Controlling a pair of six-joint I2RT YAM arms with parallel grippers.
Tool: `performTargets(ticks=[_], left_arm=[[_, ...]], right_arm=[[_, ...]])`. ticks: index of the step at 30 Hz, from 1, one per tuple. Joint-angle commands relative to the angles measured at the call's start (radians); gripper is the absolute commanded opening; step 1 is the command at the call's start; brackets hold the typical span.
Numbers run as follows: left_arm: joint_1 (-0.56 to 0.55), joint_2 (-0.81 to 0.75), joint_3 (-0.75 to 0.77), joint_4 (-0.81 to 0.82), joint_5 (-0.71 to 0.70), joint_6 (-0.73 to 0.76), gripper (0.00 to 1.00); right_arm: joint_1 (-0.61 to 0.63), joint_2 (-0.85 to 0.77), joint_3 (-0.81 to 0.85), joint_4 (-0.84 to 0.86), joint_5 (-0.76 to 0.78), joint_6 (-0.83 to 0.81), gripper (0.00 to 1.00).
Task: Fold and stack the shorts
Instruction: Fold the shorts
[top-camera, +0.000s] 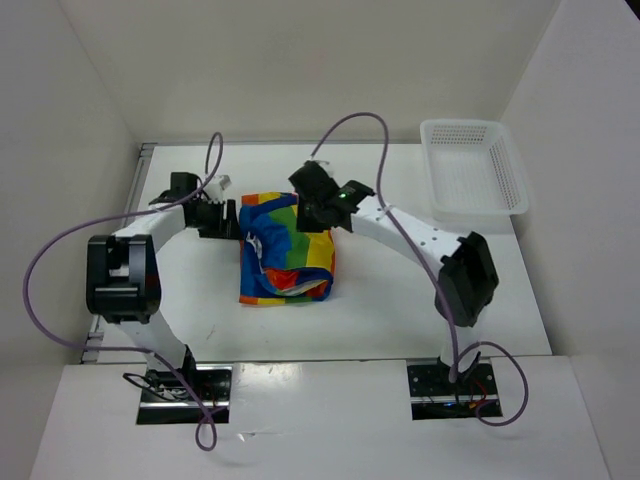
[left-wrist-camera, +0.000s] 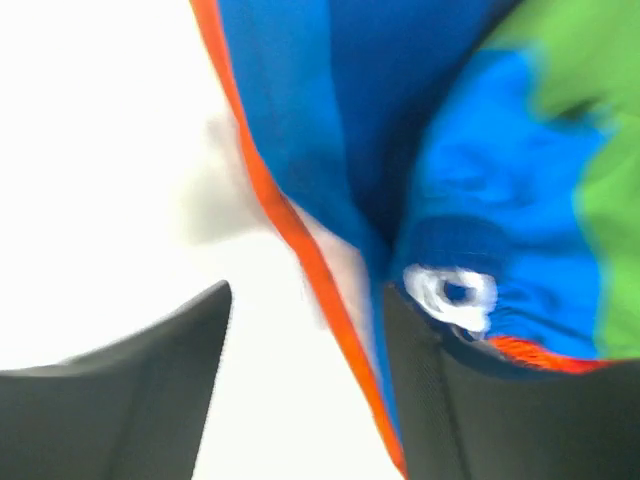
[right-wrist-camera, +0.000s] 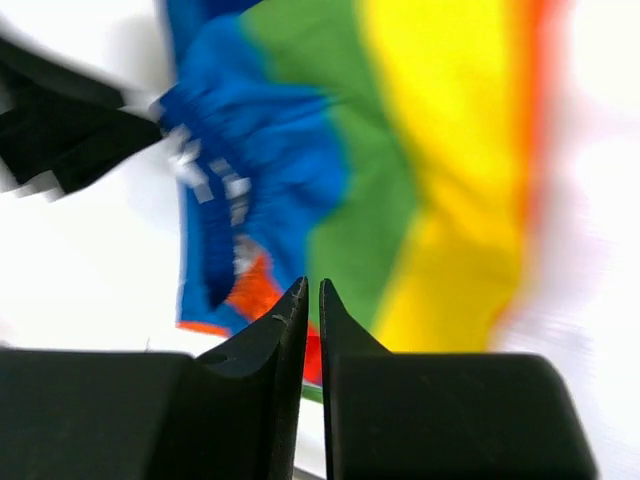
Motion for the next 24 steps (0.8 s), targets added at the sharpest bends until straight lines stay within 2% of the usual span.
performTargets(ticks=[1, 2, 3, 4, 5, 6, 8, 9, 12, 14, 15, 16, 19, 21, 24], left_arm=[[0.005, -0.173, 0.074, -0.085, -0.077, 0.008, 0.73], [0.005, -0.189, 0.099, -0.102, -0.077, 0.008, 0.78], [-0.014, -0.215, 0.1, -0.115, -0.077, 0.008, 0.67], [-0.031, -0.224, 0.1, -0.125, -0.065, 0.008, 0.39], [-0.051, -0.224, 0.1, -0.125, -0.065, 0.008, 0.08], [-0.089, -0.224, 0.1, -0.125, -0.05, 0.008, 0.06], [-0.119, -0.201, 0.087, -0.106, 0.007, 0.008, 0.1], [-0.131, -0.18, 0.062, -0.097, 0.019, 0.008, 0.15], [-0.182, -0.157, 0.043, -0.048, 0.02, 0.008, 0.24], [-0.218, -0.139, 0.018, -0.002, -0.019, 0.008, 0.48], [-0.229, -0.138, 0.008, 0.01, -0.032, 0.008, 0.57], [-0.229, -0.125, 0.008, 0.01, -0.043, 0.008, 0.62], [-0.252, -0.112, -0.002, 0.051, -0.101, 0.008, 0.63], [-0.252, -0.103, -0.014, 0.073, -0.112, 0.008, 0.58], [-0.261, -0.048, -0.014, 0.09, -0.112, 0.008, 0.57]], right_arm=[[-0.067, -0.132, -0.083, 0.049, 0.089, 0.014, 0.13], [-0.091, -0.143, -0.116, 0.049, 0.089, 0.005, 0.2], [-0.091, -0.157, -0.13, 0.049, 0.089, -0.01, 0.22], [-0.091, -0.157, -0.139, 0.04, 0.089, -0.019, 0.24], [-0.091, -0.157, -0.154, 0.04, 0.076, -0.02, 0.33], [-0.091, -0.157, -0.163, 0.04, 0.066, -0.033, 0.39], [-0.091, -0.166, -0.179, 0.04, 0.057, -0.033, 0.52], [-0.091, -0.166, -0.191, 0.04, 0.057, -0.033, 0.55], [-0.1, -0.166, -0.2, 0.04, 0.057, -0.024, 0.55], [-0.111, -0.175, -0.2, 0.04, 0.037, -0.024, 0.55], [-0.111, -0.175, -0.209, 0.04, 0.037, -0.024, 0.55], [-0.123, -0.184, -0.209, 0.04, 0.037, -0.024, 0.55], [-0.145, -0.207, -0.222, 0.04, 0.037, -0.024, 0.56], [-0.154, -0.221, -0.232, 0.04, 0.028, -0.024, 0.56], [-0.174, -0.246, -0.271, 0.049, 0.019, -0.024, 0.56]])
